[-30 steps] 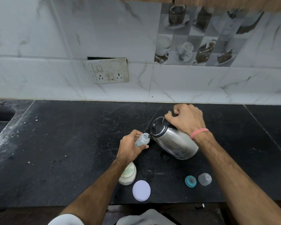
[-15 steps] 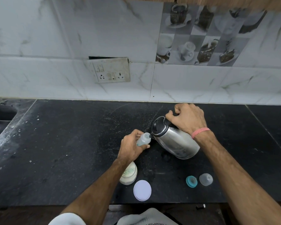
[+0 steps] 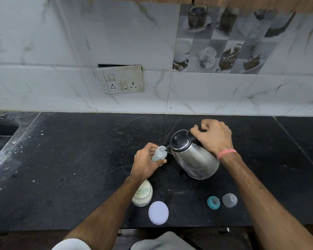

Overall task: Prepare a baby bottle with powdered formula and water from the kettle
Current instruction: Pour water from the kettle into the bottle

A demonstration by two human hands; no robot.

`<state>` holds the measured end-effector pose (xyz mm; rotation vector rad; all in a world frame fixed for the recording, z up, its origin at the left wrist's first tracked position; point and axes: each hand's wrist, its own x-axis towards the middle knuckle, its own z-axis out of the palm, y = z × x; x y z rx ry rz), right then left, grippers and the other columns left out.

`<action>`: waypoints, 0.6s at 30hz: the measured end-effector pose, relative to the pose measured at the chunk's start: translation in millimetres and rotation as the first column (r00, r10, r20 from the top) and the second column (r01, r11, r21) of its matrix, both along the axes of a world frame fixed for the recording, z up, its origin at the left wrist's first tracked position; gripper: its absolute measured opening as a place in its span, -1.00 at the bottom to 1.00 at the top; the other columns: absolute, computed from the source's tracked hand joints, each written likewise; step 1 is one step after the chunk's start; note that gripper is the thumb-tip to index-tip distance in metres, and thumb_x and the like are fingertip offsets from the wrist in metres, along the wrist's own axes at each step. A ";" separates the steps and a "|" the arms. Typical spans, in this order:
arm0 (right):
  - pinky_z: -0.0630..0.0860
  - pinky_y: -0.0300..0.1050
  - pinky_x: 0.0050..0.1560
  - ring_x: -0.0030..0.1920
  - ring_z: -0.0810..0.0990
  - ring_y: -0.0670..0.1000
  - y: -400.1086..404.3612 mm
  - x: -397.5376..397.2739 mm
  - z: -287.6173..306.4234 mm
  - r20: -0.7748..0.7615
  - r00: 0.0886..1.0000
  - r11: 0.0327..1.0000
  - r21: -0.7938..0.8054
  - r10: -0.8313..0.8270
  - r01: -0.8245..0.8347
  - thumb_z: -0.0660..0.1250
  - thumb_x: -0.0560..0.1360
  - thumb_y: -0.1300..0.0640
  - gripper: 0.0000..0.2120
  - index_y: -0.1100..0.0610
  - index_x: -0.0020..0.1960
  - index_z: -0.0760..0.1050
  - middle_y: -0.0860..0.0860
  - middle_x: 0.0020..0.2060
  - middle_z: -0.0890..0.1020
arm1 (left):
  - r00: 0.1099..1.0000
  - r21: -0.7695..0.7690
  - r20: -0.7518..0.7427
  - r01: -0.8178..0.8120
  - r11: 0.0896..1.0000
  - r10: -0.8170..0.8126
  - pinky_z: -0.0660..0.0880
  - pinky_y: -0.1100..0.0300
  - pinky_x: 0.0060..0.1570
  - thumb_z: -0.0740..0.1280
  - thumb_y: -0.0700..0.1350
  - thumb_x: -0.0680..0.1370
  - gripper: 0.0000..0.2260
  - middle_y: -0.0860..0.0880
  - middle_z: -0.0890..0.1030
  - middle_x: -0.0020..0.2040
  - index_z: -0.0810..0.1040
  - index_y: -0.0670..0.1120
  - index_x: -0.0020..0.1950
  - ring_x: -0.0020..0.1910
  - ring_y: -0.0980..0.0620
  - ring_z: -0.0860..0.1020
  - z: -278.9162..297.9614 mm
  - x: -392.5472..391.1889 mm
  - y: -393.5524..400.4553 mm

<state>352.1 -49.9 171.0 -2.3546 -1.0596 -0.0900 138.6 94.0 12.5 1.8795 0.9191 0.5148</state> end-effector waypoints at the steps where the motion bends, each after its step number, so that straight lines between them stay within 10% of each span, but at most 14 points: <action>1: 0.48 0.04 -0.15 -0.40 0.23 0.08 -2.0 1.3 -2.2 -0.016 1.000 1.000 0.020 -0.005 0.006 0.43 0.50 -0.12 -0.48 0.07 -0.34 0.17 -0.07 -0.49 0.23 | 1.000 -0.004 0.003 -0.001 1.000 0.001 0.71 0.09 0.31 0.82 -0.02 0.40 -0.44 0.17 0.77 0.18 0.64 0.07 0.29 0.18 0.23 0.73 1.8 0.7 0.2; 18: 0.22 -0.09 -0.33 -0.40 0.15 -0.04 -39.3 29.7 -54.9 -0.360 0.930 0.879 0.417 -0.075 0.233 0.50 0.51 0.11 -0.43 0.04 -0.37 0.10 -0.09 -0.47 0.17 | 0.993 -0.080 0.049 -0.099 0.992 0.103 0.67 0.15 0.32 0.79 -0.04 0.45 -0.47 0.17 0.72 0.20 0.61 0.04 0.30 0.23 0.23 0.67 0.5 24.9 -29.9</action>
